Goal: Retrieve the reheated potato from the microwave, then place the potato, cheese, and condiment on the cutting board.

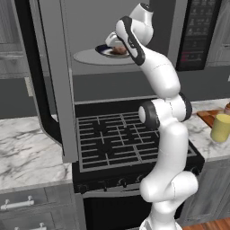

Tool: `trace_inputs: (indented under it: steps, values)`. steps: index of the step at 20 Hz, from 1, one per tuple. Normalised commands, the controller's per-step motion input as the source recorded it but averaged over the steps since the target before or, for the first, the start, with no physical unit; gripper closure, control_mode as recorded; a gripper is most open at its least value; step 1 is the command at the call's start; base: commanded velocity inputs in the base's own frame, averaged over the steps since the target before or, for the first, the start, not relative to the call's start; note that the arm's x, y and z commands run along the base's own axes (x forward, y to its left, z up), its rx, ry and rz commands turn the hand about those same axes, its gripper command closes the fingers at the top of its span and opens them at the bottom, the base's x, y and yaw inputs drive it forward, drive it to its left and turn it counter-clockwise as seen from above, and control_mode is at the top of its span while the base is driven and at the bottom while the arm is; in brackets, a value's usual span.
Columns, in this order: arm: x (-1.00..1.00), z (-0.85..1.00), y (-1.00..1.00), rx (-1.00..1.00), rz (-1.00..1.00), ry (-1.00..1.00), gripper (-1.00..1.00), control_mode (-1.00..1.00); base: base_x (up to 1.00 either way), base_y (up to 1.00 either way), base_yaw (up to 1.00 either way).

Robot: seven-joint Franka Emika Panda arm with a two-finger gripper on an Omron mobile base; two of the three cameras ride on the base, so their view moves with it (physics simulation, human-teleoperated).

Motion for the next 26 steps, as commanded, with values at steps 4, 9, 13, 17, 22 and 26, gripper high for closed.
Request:
trace_inputs:
  steps: [4,9,13,17,22,26]
  values:
    - [-0.09,-0.17,0.00,0.00,0.00,0.00,1.00,-1.00,0.00,0.00,0.00]
    - [-0.18,-0.17,0.00,0.00,0.00,-0.03,1.00,-1.00,0.00,0.00,0.00]
    - [-0.21,0.03,0.00,0.00,0.00,-0.14,1.00,-1.00,0.00,0.00,0.00]
    - [-0.32,0.06,0.00,0.00,0.00,-0.24,1.00,-1.00,0.00,0.00,0.00]
    - [-0.53,-0.09,0.00,0.00,0.00,-0.26,1.00,-1.00,0.00,0.00,0.00]
    - [-0.45,0.08,0.00,0.00,0.00,-0.12,1.00,-1.00,0.00,0.00,0.00]
